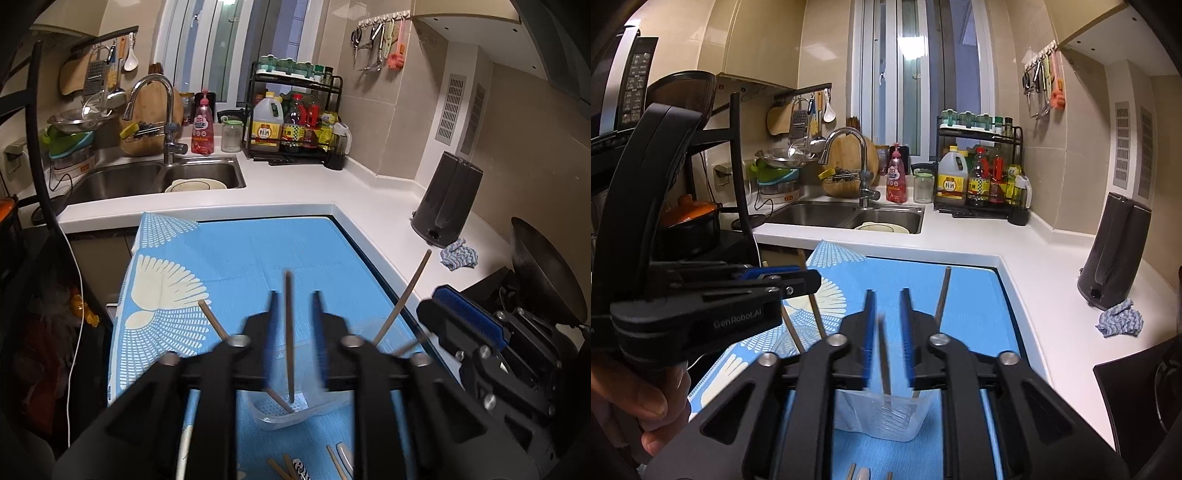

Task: Organize utensils
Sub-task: 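Carry the chopsticks over the clear container and open both tools to drop them in, then move both open tools back toward the remaining fork, spoon and chopsticks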

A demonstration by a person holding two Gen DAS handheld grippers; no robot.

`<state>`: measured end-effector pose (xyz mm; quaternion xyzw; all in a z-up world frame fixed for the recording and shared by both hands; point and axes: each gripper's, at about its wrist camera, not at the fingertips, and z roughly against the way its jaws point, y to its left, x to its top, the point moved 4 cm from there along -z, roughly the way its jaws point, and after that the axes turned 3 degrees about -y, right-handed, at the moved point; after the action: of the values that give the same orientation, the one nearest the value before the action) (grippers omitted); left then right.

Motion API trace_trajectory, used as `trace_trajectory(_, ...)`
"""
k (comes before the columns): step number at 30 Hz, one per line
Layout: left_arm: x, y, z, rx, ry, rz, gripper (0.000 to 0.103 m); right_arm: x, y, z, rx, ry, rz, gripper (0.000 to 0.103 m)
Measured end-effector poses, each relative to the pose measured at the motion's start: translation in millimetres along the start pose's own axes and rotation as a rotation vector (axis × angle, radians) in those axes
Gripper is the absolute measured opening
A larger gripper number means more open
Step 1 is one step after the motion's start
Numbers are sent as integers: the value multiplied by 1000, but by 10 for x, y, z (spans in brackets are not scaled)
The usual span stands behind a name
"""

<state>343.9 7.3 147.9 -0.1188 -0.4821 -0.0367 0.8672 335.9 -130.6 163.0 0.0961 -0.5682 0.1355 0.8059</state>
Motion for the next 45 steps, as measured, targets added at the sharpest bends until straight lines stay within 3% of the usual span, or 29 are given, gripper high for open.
trace_trajectory(2, 59, -9, 74, 15, -36, -10, 37, 12, -32, 60, -15, 1, -11, 43)
trace_trajectory(10, 109, -176, 742, 27, -207, -49, 44, 56, -140, 551, -73, -53, -22, 44)
trace_trajectory(17, -366, -243, 1190, 54, -250, -53, 44, -166, -173, 1274, -105, -137, -53, 44)
trace_trajectory(23, -1066, -239, 1385, 92, -232, -56, 44, -692, -153, 1712, -124, -137, -55, 44)
trace_trajectory(28, -1692, -249, 1430, 125, -219, -55, 29, -1334, -160, 1787, -118, -49, -113, 43)
trace_trajectory(35, -2313, -184, 1365, 117, -143, -1, 17, -2008, -26, 1732, -73, 71, -123, 12)
trace_trajectory(38, -2534, -122, 1311, 121, -95, 42, 10, -2199, -31, 1679, -76, 116, -151, 12)
trace_trajectory(45, -2903, -180, 1207, 85, -12, 68, 9, -2476, -15, 1589, -61, 189, -164, 13)
